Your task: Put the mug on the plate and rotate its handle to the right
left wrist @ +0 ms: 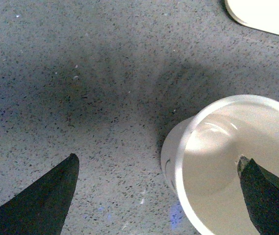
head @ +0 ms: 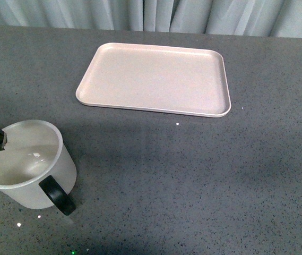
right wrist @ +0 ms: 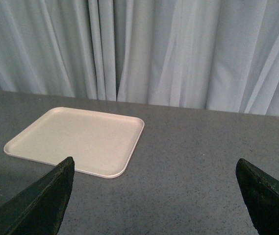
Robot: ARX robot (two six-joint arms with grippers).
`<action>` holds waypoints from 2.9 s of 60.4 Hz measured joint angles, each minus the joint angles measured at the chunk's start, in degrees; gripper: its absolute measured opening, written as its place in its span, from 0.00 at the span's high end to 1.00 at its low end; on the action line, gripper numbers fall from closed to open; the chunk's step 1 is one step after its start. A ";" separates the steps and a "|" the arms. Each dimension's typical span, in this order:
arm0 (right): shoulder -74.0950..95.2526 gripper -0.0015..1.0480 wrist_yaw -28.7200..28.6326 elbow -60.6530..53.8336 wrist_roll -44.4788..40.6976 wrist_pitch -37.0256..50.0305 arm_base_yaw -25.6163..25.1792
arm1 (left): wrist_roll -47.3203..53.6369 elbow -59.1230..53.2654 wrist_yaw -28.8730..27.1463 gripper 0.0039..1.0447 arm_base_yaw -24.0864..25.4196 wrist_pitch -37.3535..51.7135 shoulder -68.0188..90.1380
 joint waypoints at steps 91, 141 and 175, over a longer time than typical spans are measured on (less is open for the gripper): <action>0.00 0.09 0.00 0.00 0.00 0.00 0.00 | -5.46 23.63 2.19 0.98 -3.89 -11.39 14.78; 0.00 0.09 0.02 0.00 0.00 0.00 0.00 | -5.18 67.23 2.10 0.98 -10.21 -23.06 48.17; 0.00 0.09 0.00 0.00 0.00 0.00 0.00 | -4.98 71.67 4.55 0.89 -11.78 -23.65 54.42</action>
